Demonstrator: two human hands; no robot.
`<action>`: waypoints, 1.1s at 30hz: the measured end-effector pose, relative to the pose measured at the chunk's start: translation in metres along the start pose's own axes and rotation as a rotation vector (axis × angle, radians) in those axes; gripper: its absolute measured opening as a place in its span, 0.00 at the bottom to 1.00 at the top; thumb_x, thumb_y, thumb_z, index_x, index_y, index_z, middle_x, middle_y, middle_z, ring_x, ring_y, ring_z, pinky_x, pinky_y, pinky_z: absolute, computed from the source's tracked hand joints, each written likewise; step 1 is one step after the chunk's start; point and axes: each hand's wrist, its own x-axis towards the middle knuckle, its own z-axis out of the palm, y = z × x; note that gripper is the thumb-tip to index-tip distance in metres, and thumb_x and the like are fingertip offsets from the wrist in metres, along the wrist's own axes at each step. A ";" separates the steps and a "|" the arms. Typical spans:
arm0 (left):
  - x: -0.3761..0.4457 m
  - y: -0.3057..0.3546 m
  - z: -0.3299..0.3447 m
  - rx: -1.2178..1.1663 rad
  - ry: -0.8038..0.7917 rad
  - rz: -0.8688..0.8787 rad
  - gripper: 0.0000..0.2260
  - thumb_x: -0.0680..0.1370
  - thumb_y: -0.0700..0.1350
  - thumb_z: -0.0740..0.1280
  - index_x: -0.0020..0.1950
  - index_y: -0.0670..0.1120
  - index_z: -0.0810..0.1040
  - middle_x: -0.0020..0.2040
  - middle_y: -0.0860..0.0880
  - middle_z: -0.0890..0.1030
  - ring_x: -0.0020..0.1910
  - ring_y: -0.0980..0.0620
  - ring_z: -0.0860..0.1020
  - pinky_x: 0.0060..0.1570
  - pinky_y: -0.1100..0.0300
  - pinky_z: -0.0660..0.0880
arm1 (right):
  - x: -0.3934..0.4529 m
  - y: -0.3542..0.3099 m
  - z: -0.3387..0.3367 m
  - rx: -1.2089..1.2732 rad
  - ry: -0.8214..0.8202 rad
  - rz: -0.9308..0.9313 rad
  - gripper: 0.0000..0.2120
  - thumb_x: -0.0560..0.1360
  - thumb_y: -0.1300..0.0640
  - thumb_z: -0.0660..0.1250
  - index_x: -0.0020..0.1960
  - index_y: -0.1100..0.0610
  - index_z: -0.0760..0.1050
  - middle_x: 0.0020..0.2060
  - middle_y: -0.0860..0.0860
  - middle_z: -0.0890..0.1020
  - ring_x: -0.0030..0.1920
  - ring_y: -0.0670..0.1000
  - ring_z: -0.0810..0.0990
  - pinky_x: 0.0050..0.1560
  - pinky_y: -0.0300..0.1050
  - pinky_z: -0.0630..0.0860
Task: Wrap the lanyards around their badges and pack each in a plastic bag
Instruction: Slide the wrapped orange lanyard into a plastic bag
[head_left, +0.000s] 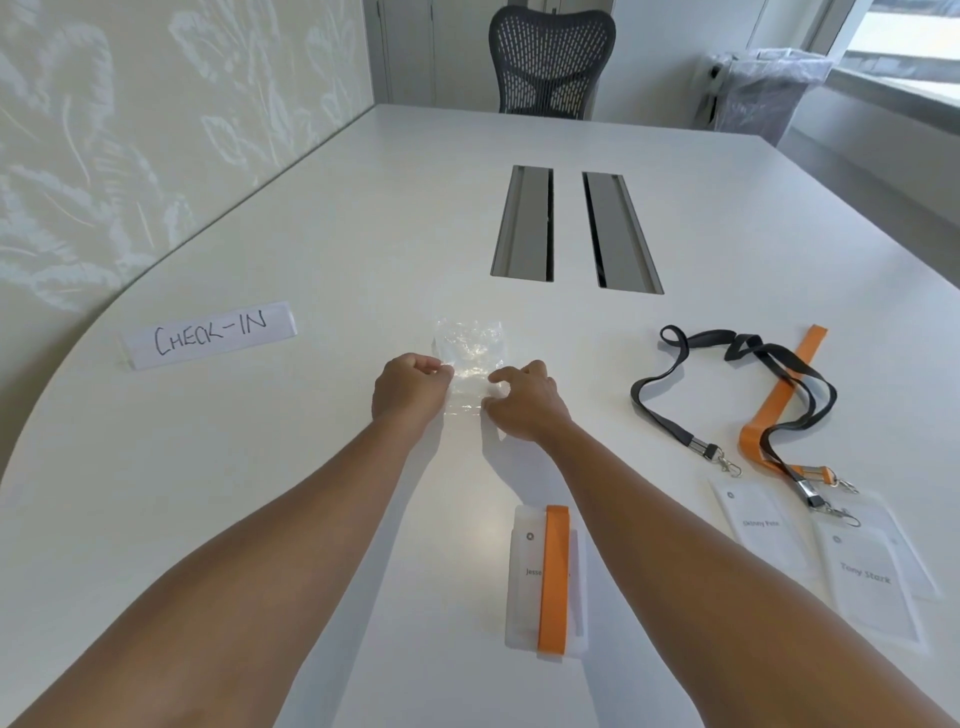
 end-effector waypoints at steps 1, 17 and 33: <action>-0.001 0.001 0.000 -0.033 0.002 0.007 0.06 0.75 0.54 0.72 0.46 0.54 0.79 0.44 0.57 0.81 0.49 0.51 0.81 0.48 0.57 0.77 | -0.001 0.000 -0.001 0.056 0.010 0.014 0.22 0.76 0.52 0.65 0.70 0.48 0.72 0.65 0.52 0.67 0.67 0.55 0.69 0.61 0.51 0.75; -0.047 0.035 -0.045 -0.467 -0.127 0.284 0.03 0.82 0.43 0.66 0.55 0.50 0.77 0.48 0.57 0.85 0.46 0.68 0.79 0.44 0.74 0.71 | -0.040 -0.026 -0.054 0.761 0.263 0.047 0.34 0.74 0.48 0.72 0.75 0.51 0.61 0.63 0.46 0.74 0.57 0.49 0.76 0.50 0.41 0.70; -0.124 0.050 -0.069 -0.283 -0.027 0.232 0.21 0.72 0.61 0.75 0.53 0.50 0.73 0.53 0.48 0.76 0.49 0.46 0.82 0.52 0.49 0.80 | -0.119 -0.045 -0.058 0.645 0.304 -0.108 0.04 0.75 0.59 0.67 0.41 0.54 0.78 0.39 0.51 0.84 0.37 0.52 0.84 0.33 0.42 0.77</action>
